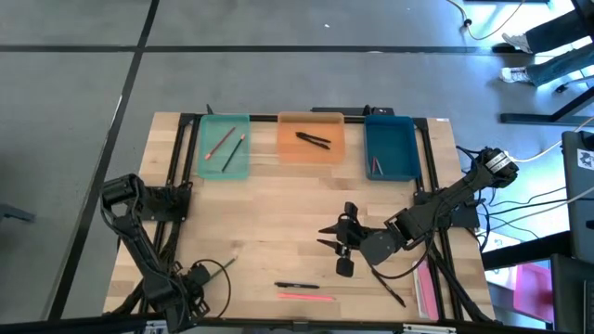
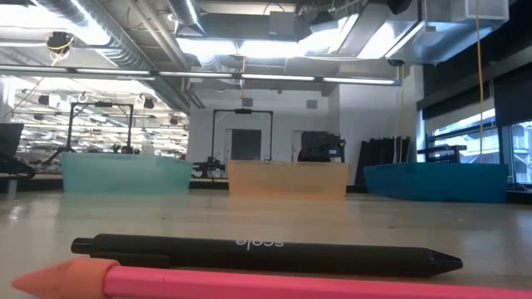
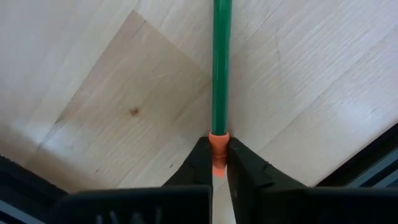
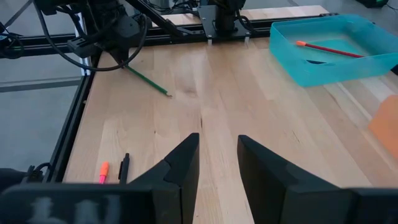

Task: Sort crayons/erasers/pens/pencils in bins
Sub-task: Put the green pencil into the light blue bin

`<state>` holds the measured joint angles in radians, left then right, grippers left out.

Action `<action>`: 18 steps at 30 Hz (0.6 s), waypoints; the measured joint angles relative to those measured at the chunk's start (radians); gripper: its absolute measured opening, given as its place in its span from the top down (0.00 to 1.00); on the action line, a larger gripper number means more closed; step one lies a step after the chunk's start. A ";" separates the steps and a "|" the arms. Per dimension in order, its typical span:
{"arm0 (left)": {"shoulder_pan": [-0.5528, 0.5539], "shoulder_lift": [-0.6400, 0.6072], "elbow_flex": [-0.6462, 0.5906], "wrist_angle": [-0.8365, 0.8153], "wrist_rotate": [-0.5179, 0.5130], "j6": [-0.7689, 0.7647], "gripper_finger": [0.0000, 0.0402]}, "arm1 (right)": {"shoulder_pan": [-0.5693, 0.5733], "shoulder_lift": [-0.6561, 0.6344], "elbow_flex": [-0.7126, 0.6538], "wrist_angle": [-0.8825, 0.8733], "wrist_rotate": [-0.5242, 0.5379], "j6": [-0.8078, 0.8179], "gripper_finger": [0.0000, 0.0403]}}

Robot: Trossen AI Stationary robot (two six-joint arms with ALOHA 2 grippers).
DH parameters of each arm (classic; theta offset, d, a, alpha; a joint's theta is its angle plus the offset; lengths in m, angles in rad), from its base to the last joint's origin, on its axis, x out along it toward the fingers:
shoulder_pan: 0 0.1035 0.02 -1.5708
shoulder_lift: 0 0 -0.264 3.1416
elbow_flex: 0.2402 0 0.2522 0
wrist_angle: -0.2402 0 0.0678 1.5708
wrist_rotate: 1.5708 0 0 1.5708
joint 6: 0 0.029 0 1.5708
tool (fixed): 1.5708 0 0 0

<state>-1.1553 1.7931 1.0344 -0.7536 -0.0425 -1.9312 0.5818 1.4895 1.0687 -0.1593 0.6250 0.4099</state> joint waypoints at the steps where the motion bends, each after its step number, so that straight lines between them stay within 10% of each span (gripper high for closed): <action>1: 0.000 0.000 0.000 0.000 0.000 0.000 0.98 | 0.000 0.000 0.000 0.000 0.000 0.000 0.72; 18: 0.027 0.007 0.044 -0.034 -0.094 0.004 0.98 | 0.000 0.000 0.000 -0.003 0.000 -0.003 0.72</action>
<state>-1.1281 1.8004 1.0789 -0.7873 -0.1370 -1.9270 0.5819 1.4895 1.0687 -0.1627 0.6247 0.4068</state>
